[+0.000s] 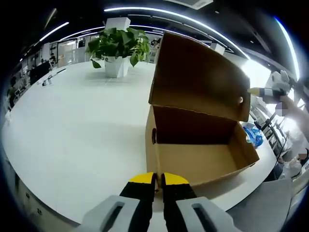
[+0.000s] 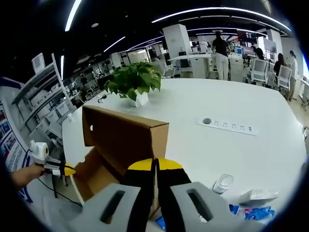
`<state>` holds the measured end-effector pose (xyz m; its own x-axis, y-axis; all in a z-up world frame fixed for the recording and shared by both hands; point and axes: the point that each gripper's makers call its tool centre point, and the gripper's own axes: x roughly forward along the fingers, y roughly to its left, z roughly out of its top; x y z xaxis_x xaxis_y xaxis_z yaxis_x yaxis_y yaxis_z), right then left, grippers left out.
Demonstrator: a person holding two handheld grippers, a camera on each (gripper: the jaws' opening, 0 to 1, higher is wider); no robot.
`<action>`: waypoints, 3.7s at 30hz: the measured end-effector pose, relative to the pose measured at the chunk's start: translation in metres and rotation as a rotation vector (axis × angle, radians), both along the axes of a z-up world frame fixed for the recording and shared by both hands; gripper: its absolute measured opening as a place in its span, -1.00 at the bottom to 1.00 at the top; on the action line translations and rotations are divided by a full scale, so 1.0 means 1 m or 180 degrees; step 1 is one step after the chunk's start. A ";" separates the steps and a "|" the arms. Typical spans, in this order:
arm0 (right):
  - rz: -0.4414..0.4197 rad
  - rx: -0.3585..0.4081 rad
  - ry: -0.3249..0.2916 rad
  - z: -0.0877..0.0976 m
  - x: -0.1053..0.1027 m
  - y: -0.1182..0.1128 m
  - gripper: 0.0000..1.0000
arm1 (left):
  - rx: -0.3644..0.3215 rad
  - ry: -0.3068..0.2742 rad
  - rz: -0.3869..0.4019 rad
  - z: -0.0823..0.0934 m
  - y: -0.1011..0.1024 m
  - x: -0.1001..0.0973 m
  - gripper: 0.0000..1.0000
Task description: Operate the shoe box by opening the lid, removing the specified soft item, and placing it in the target area until the item is outside and the box remains undamaged.
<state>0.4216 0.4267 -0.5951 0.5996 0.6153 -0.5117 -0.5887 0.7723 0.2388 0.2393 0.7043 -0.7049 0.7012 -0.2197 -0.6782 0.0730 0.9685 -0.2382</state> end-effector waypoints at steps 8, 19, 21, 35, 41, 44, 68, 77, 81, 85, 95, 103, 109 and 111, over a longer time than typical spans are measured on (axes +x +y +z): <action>-0.0001 0.0024 -0.0120 0.003 -0.013 -0.001 -1.00 | 0.0031 -0.0023 -0.0024 0.000 0.000 0.000 -0.90; -0.0026 0.0029 -0.0252 0.005 -0.028 -0.001 -0.98 | 0.0066 -0.0042 -0.0075 0.001 0.000 0.000 -0.89; -0.0003 0.0006 -0.0293 0.005 -0.031 -0.001 -0.98 | 0.0075 -0.0046 -0.0080 0.002 0.000 0.000 -0.89; -0.0015 0.0054 -0.0366 0.002 -0.052 -0.003 -0.96 | 0.0126 -0.0083 -0.0019 0.009 0.011 -0.001 -0.70; -0.0044 0.0075 -0.0373 0.001 -0.058 -0.003 -0.96 | 0.0183 -0.0206 -0.0012 0.027 0.016 0.003 -0.68; -0.0059 0.0093 -0.0378 0.001 -0.059 -0.003 -0.95 | 0.0217 -0.0284 -0.0028 0.042 0.017 0.006 -0.66; -0.0039 0.0120 -0.0398 -0.008 -0.078 -0.004 -0.92 | 0.0552 -0.0908 -0.0374 0.122 0.010 0.052 -0.51; 0.0028 0.0083 -0.0413 -0.014 -0.086 -0.003 -0.90 | 0.0559 -0.1026 -0.0582 0.134 0.001 0.059 -0.46; 0.0036 0.0084 -0.0411 -0.015 -0.089 -0.003 -0.89 | 0.0534 -0.1031 -0.0675 0.132 -0.006 0.056 -0.45; 0.0081 0.0049 -0.0445 -0.018 -0.092 -0.002 -0.88 | 0.0562 -0.1033 -0.0775 0.128 -0.011 0.051 -0.45; 0.0208 -0.0033 -0.0452 -0.029 -0.104 0.000 -0.85 | 0.0512 -0.0985 -0.0813 0.119 -0.014 0.040 -0.40; 0.0342 -0.0103 -0.0508 -0.036 -0.112 0.002 -0.80 | 0.0496 -0.0926 -0.0868 0.112 -0.017 0.033 -0.34; 0.0524 -0.0121 -0.0489 -0.044 -0.124 0.007 -0.67 | 0.0498 -0.0811 -0.0949 0.099 -0.020 0.023 -0.27; 0.0569 -0.0131 -0.0486 -0.048 -0.127 0.007 -0.63 | 0.0501 -0.0782 -0.0962 0.096 -0.021 0.021 -0.24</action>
